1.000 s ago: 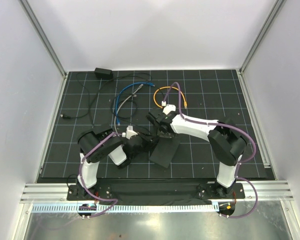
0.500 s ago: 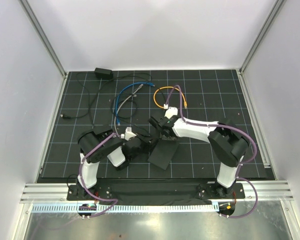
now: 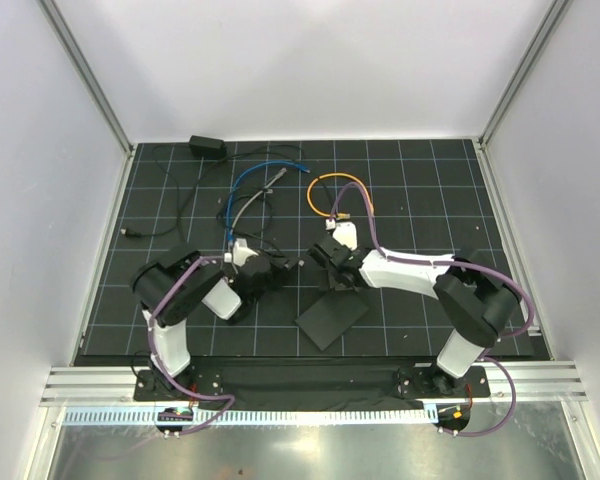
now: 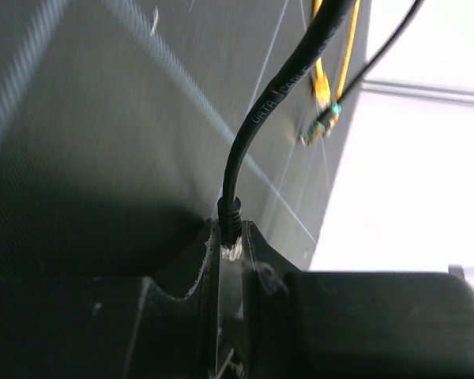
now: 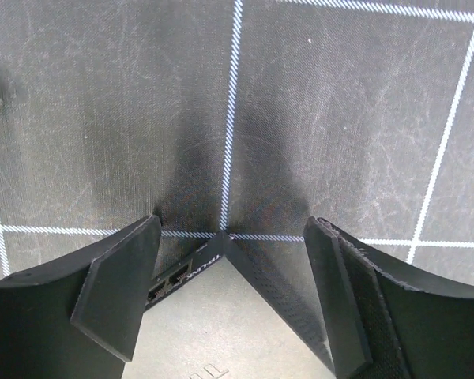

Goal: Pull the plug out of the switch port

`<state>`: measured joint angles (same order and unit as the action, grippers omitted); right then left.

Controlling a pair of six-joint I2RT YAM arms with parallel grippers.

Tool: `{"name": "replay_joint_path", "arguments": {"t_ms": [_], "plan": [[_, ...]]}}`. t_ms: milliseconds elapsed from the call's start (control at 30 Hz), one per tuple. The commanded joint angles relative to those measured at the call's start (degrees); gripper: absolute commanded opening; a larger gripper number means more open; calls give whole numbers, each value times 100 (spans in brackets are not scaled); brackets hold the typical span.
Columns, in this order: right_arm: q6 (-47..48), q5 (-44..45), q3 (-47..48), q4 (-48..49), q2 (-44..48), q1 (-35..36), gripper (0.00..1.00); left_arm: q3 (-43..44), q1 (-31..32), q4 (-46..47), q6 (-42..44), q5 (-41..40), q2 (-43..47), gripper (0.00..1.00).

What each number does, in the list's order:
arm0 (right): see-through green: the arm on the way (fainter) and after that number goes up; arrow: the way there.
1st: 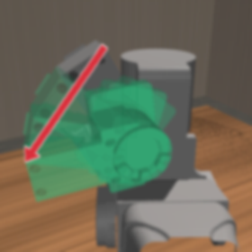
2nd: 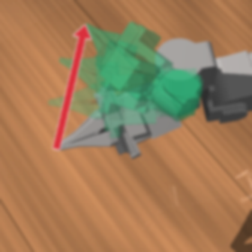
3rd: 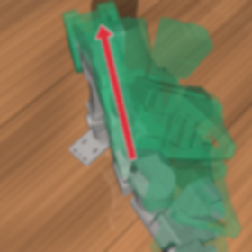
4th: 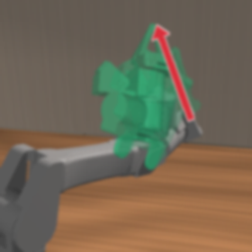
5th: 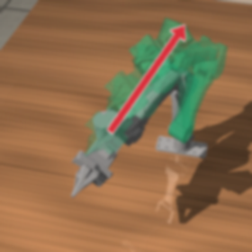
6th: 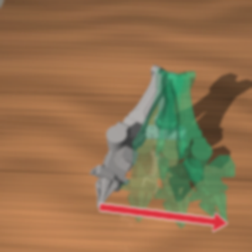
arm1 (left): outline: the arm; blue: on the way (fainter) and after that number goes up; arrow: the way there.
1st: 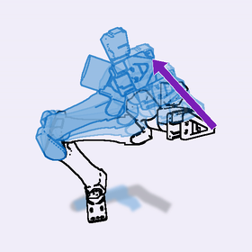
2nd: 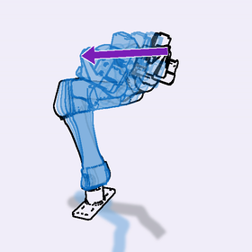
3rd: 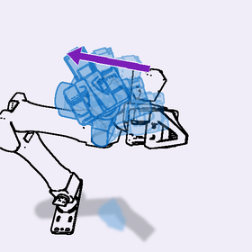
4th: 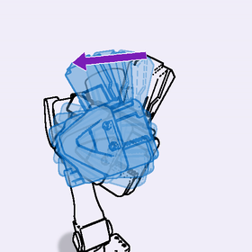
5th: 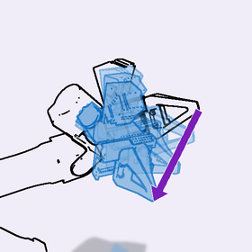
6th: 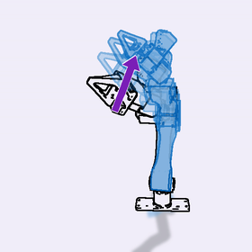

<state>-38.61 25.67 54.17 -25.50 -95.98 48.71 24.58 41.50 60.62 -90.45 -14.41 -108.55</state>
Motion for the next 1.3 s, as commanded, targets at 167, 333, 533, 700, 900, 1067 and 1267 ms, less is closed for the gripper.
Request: {"name": "replay_joint_path", "arguments": {"t_ms": [167, 333, 533, 700, 900, 1067, 1267], "plan": [[574, 325, 1051, -1071, 387, -239, 90, 978, -1117, -4204, 2109, 458, 1720, 14], [320, -34, 1096, -1869, 748, -301, 90, 1786, -1328, -6043, 3365, 701, 2093, 54], [-76, -457, 60, -2099, 1915, -292, 82, 1876, -1285, -6607, 3640, 1696, 2478, 43], [-270, -739, -512, -2486, 2908, -222, 53, 2112, -767, -7353, 4202, 2065, 2725, 14], [-375, -1177, -1118, -2452, 3218, -213, 27, 2534, 261, -8372, 4546, 1591, 2532, 6], [-910, -1223, -1514, -2013, 3183, -204, 20, 2561, 719, -8523, 4414, 1152, 2252, 2], [-1184, -1354, -2041, -1292, 3165, -195, 18, 2693, 1053, -8532, 4361, 1125, 1838, 2]]}}
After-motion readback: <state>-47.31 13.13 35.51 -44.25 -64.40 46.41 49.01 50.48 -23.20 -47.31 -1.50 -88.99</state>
